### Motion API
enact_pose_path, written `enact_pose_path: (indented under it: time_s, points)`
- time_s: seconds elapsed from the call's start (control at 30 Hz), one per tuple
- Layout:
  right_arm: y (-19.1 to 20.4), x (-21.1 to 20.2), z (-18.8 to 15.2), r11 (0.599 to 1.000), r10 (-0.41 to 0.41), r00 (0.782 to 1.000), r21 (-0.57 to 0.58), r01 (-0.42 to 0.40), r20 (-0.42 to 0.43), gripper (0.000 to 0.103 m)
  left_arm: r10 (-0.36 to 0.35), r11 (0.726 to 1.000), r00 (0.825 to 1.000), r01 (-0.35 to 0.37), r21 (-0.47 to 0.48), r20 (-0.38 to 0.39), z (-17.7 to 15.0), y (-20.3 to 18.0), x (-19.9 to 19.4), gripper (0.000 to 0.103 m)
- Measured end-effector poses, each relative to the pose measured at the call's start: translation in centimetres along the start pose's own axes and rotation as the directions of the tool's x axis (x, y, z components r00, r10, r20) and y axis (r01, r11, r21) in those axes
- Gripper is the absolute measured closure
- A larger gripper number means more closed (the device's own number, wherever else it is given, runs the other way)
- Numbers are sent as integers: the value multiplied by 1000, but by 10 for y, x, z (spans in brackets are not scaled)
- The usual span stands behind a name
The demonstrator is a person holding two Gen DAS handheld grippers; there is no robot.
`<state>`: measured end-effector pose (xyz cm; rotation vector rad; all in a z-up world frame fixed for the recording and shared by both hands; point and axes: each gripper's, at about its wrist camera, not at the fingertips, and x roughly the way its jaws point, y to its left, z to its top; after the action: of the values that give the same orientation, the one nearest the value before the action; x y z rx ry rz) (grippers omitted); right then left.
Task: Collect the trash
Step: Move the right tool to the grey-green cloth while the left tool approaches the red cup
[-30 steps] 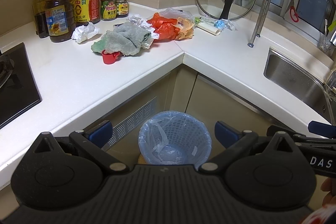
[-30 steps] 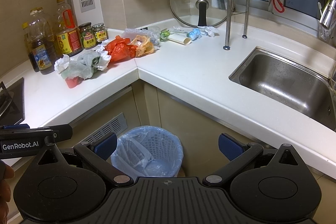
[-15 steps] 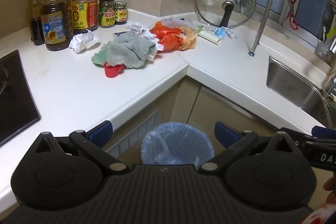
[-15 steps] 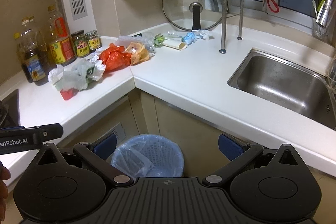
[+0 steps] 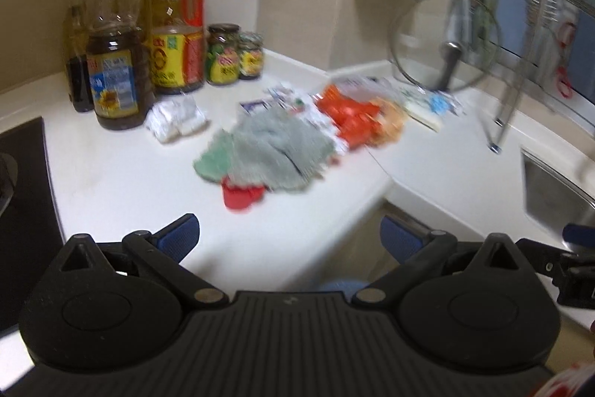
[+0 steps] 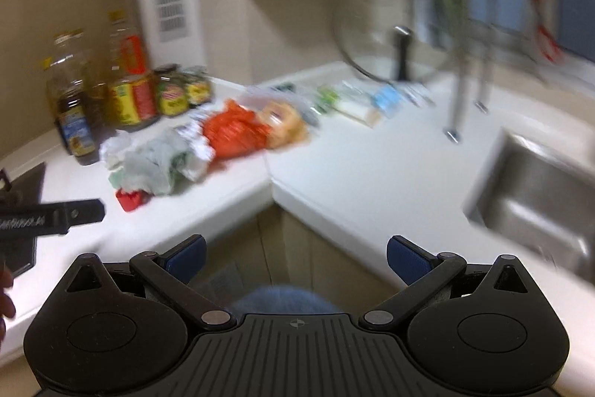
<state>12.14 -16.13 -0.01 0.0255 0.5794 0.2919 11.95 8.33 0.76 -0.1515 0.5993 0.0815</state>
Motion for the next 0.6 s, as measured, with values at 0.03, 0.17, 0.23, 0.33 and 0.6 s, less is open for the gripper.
enact_pose_path:
  time_s: [0.03, 0.17, 0.23, 0.33, 0.6]
  points:
    - [0, 12, 6, 999, 22, 1000, -36, -22, 7, 0, 21, 1000, 1000, -21, -10, 2, 5, 0, 7, 1]
    - [-5, 59, 35, 985, 128, 992, -117, -127, -4, 0, 103, 995, 995, -102, -21, 8, 20, -3, 30, 4]
    - [-8, 78, 49, 971, 185, 983, -155, -183, -4, 0, 158, 987, 987, -158, -38, 6, 26, -2, 39, 4]
    - [-5, 104, 64, 933, 281, 960, -234, -275, -8, 1, 227, 972, 974, -226, -71, 8, 32, 1, 47, 4]
    - [40, 154, 82, 766, 490, 869, -445, -464, -63, 16, 319, 941, 947, -320, -111, -30, 32, 24, 56, 7]
